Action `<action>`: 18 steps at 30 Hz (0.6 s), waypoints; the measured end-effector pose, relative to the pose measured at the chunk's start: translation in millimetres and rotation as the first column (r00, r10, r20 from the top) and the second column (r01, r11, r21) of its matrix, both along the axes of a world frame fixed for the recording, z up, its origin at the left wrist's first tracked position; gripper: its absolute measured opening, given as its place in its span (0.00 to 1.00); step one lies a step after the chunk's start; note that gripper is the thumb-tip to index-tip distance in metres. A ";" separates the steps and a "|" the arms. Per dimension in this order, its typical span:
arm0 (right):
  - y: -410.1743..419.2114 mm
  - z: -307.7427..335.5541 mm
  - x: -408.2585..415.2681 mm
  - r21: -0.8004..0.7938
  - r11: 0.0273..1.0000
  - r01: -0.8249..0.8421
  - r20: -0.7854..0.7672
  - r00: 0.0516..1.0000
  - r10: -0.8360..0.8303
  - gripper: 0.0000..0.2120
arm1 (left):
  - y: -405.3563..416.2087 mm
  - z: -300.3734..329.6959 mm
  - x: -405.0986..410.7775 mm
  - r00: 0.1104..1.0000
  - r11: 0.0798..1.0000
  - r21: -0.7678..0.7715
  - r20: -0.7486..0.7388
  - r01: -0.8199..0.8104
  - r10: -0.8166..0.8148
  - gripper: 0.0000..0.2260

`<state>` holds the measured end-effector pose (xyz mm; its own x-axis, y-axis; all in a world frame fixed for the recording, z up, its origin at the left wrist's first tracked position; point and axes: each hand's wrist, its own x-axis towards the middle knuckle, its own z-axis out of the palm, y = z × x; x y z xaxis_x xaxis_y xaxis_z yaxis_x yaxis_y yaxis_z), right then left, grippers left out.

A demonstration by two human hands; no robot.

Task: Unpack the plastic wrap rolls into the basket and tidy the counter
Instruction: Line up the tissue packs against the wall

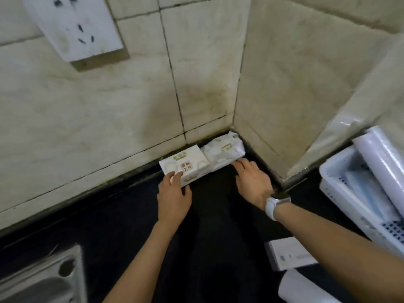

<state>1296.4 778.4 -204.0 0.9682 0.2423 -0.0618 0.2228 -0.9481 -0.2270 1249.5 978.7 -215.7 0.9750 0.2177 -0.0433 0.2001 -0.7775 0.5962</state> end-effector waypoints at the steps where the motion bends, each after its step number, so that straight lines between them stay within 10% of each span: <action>1: 11.1 -3.0 11.9 -0.015 1.000 0.019 -0.011 1.000 -0.019 0.24 | 13.5 -6.0 3.5 0.999 0.999 -0.016 -0.013 -0.035 0.034 0.22; 9: 51.7 -38.5 81.0 -0.152 0.988 -0.016 -0.060 0.998 0.007 0.20 | 55.0 -49.7 22.9 0.998 0.993 -0.105 -0.053 -0.046 0.041 0.24; 14: 46.8 -26.1 82.1 0.367 0.903 0.226 0.109 0.953 -0.282 0.11 | 51.7 -56.4 21.3 0.998 0.998 -0.005 0.006 -0.062 0.062 0.22; 18: 64.9 4.4 62.7 0.411 0.911 0.014 0.384 0.904 -0.187 0.08 | 47.6 -57.2 21.1 0.997 0.994 -0.101 0.051 -0.051 0.057 0.22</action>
